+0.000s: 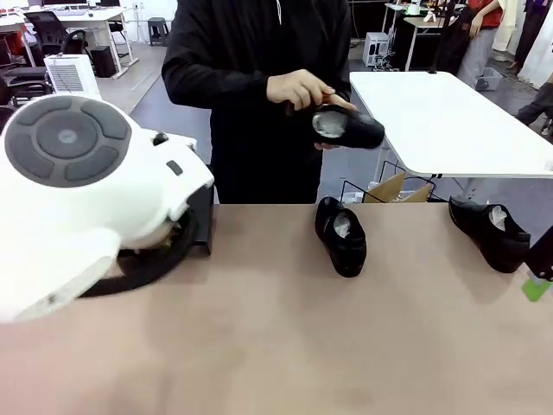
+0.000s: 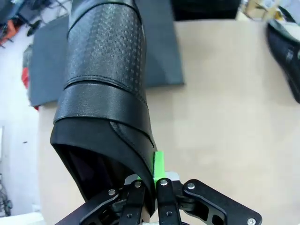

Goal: Organize the shoes by placing them on the stand.
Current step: Place the Shoe from the middle of the table onto the Shoes Stand.

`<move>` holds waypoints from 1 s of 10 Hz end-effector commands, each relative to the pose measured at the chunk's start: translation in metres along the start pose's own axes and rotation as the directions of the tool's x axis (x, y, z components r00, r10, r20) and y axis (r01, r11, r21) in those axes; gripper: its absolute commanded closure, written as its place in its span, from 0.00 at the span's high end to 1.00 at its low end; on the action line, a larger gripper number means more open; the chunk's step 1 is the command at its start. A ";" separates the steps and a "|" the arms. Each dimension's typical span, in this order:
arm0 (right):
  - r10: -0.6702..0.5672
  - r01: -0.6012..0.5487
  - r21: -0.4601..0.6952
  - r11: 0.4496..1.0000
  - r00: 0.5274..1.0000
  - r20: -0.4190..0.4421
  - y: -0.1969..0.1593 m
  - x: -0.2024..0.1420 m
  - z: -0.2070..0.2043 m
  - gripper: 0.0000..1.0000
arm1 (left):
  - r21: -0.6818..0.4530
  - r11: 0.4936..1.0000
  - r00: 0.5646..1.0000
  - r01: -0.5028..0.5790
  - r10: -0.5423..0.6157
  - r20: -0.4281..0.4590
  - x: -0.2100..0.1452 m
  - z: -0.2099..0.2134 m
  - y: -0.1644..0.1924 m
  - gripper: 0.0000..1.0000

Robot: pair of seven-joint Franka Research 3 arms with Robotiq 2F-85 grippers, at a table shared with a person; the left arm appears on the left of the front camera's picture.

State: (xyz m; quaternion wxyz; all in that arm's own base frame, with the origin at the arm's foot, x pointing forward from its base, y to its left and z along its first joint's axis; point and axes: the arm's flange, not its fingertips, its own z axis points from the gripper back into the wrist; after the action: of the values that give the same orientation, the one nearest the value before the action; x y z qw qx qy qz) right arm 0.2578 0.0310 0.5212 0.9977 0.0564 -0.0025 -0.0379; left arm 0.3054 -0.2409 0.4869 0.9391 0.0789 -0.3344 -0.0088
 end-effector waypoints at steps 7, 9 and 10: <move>-0.010 0.010 0.016 1.000 1.000 -0.001 0.002 0.000 0.000 1.00 | 0.034 0.985 0.985 0.170 -0.171 0.030 0.119 -0.132 0.041 0.00; -0.010 0.010 0.016 1.000 1.000 -0.001 0.002 0.000 0.000 1.00 | 0.040 0.987 0.988 0.155 -0.155 0.006 0.121 -0.149 0.040 0.00; -0.010 0.010 0.016 1.000 1.000 -0.001 0.002 0.000 0.000 1.00 | 0.039 0.988 0.989 0.149 -0.149 -0.010 0.121 -0.158 0.043 0.00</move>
State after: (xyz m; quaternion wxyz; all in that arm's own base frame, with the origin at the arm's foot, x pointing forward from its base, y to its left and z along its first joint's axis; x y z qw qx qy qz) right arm 0.2577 0.0310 0.5212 0.9977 0.0564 -0.0025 -0.0379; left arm 0.4871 -0.1859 0.4444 0.9399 0.1072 -0.3137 -0.0821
